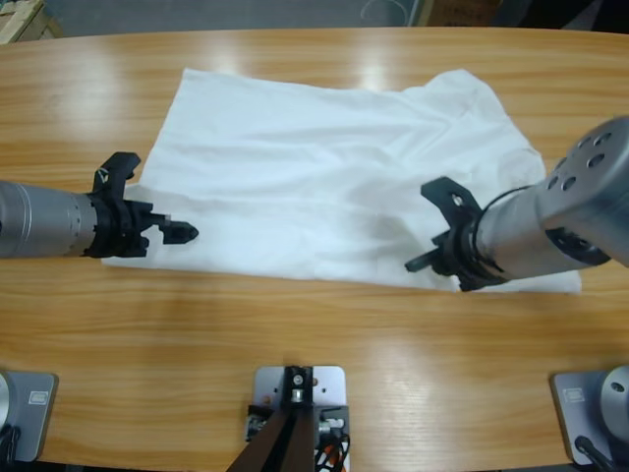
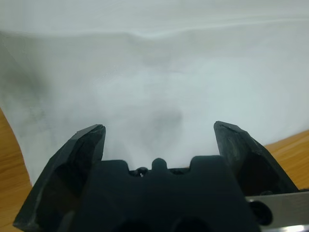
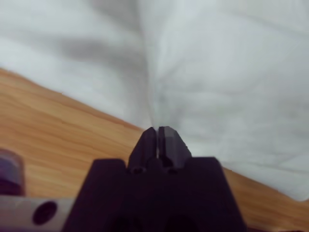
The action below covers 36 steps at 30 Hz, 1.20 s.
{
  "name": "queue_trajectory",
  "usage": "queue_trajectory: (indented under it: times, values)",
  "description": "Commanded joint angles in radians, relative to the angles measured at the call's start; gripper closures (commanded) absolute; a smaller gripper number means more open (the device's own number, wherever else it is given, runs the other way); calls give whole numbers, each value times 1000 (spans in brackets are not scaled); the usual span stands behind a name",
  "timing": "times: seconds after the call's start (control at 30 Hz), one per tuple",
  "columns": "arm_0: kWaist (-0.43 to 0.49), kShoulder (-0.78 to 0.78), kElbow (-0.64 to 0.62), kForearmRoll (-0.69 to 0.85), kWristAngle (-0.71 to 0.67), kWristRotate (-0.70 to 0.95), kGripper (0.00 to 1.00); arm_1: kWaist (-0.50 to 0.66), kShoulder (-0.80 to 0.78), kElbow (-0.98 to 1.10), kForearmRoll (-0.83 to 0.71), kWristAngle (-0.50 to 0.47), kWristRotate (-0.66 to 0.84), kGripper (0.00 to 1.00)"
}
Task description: Fold clothes
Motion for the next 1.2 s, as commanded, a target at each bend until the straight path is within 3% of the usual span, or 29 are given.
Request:
queue_trajectory:
  times: [0.03,0.27,0.3,0.33,0.37,0.4,0.43,0.6,0.67,0.8,0.9,0.93,1.2]
  values:
    - [-26,54,12,7,5,-15,128,13,90,-129,64,66,-14,1000]
    - [-26,58,-12,3,0,-24,128,17,124,-127,64,49,36,1000]
    - [-28,66,-24,2,-1,-24,128,17,121,-127,68,41,44,955]
    - [-31,73,-34,2,-2,-24,128,17,118,-129,86,27,61,504]
    - [-36,80,-43,1,-3,-24,128,17,114,-134,123,1,76,216]
    - [-41,85,-49,1,-3,-24,128,17,96,-136,147,-24,83,58]
    - [-46,89,-53,1,-6,-24,128,19,50,-133,168,-53,86,1]
    - [-102,124,-91,1,-20,-33,128,11,-222,-99,202,-117,216,22]
    - [-128,142,-106,1,-20,-42,128,-4,-219,-42,164,-96,297,99]
    - [-167,153,-122,1,-20,-47,128,-12,-204,20,84,-59,444,122]
    - [-177,154,-114,2,-20,-49,128,-80,-187,101,36,-80,526,348]
    - [-177,153,-109,2,-19,-54,128,-98,-189,130,25,-95,560,368]
    - [-172,143,-112,1,3,-80,128,-276,-216,243,39,-95,693,368]
